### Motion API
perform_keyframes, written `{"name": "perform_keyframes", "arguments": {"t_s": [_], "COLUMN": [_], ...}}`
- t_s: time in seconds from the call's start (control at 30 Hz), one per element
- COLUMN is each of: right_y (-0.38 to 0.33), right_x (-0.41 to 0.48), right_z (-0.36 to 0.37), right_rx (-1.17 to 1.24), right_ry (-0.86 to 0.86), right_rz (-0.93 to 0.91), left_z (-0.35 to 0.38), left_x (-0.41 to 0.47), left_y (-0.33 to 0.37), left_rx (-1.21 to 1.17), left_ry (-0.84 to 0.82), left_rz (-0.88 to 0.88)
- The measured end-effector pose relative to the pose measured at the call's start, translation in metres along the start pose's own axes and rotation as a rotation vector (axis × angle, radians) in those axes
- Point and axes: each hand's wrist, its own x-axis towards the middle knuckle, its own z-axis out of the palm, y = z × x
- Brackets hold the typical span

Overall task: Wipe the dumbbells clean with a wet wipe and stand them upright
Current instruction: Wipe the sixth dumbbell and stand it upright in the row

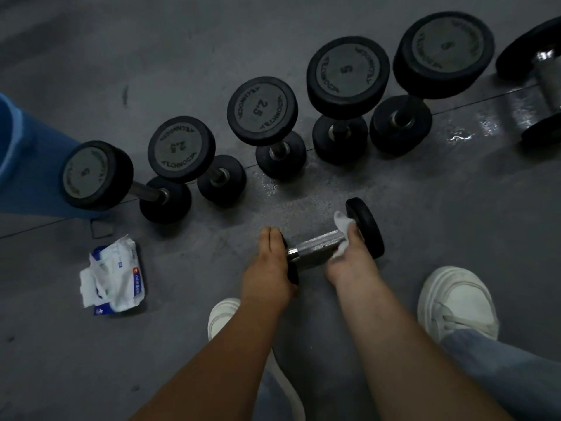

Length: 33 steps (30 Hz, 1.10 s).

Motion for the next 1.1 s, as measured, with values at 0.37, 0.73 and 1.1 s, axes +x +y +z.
{"name": "perform_keyframes", "arguments": {"t_s": [0.37,0.73,1.1], "right_y": [-0.003,-0.008,-0.006], "right_x": [-0.01,-0.02,-0.004], "right_z": [0.004,0.012,-0.013], "right_rx": [-0.032,0.015,0.034], "right_ry": [-0.05,-0.053,0.159], "right_rz": [0.008,0.021,0.087], "left_z": [-0.001,-0.002,0.002], "left_x": [0.005,0.001,0.003], "left_y": [-0.002,0.001,-0.002], "left_rx": [-0.019,-0.022,-0.043], "left_ry": [-0.011,0.013,0.002], "left_rz": [-0.005,0.013,0.014]}}
